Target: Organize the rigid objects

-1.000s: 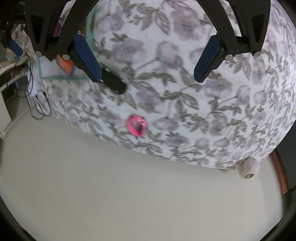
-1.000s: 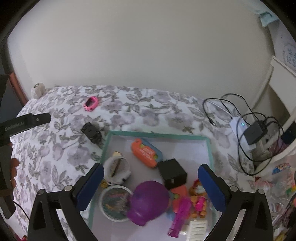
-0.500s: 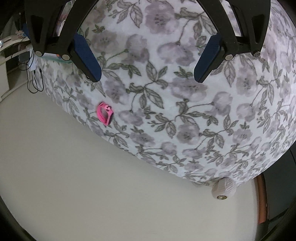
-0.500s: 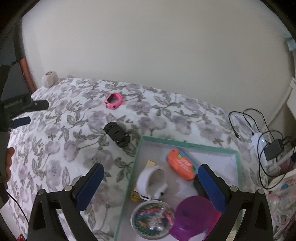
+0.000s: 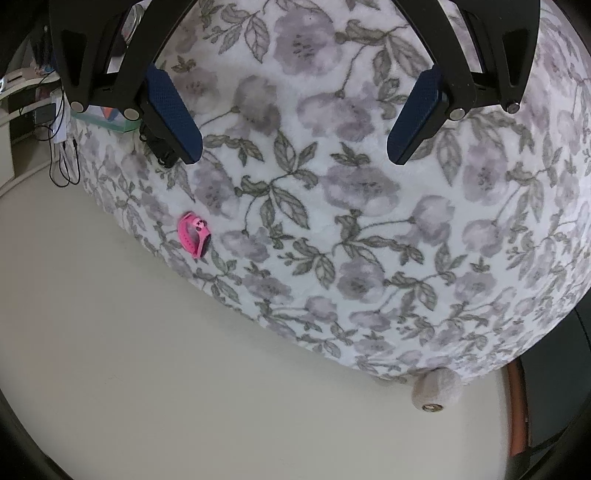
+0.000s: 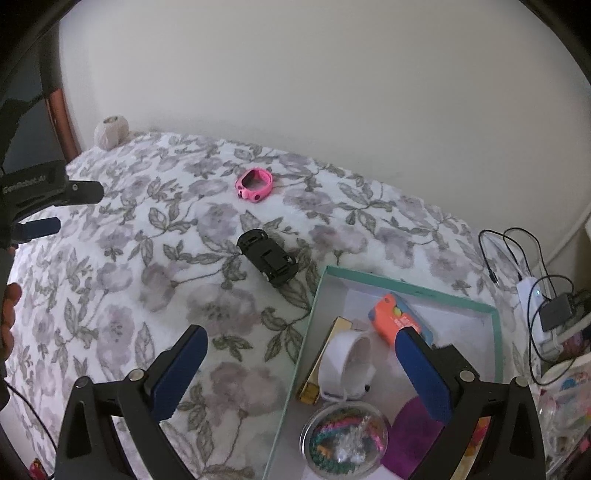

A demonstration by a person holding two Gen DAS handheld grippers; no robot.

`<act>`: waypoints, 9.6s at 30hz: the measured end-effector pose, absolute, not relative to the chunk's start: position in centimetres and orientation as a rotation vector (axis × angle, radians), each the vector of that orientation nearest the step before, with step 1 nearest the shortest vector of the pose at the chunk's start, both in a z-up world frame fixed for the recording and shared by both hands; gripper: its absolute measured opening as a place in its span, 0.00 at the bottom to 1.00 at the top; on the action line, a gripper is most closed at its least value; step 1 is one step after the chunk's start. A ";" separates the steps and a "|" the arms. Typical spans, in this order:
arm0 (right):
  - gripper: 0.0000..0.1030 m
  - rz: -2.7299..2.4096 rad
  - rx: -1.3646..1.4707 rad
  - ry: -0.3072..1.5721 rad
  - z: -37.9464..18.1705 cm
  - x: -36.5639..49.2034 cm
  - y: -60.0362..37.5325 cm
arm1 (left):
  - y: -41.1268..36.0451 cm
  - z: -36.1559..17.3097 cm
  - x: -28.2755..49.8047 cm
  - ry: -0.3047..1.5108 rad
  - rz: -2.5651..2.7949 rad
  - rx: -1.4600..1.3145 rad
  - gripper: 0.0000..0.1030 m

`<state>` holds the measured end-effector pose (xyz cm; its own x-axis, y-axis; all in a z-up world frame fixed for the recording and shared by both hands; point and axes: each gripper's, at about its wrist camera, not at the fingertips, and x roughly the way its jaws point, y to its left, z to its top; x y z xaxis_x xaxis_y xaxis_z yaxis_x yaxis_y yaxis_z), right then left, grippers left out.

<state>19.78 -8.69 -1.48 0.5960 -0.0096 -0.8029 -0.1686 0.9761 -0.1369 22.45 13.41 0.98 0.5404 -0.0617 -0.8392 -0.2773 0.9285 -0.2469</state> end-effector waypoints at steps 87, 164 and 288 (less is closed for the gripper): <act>0.31 0.289 -0.107 1.060 -2.9 21.5 -6.3 | 5.5 -2.5 28.2 1.005 -0.030 -0.287 0.13; 0.32 -0.180 0.136 1.145 -4.2 5.3 -21.6 | -12.8 -3.3 5.8 1.171 -0.336 0.148 0.14; 1.00 -0.201 0.131 1.032 0.0 -1.0 -18.6 | -1.1 2.4 0.6 1.122 -0.032 -0.019 1.00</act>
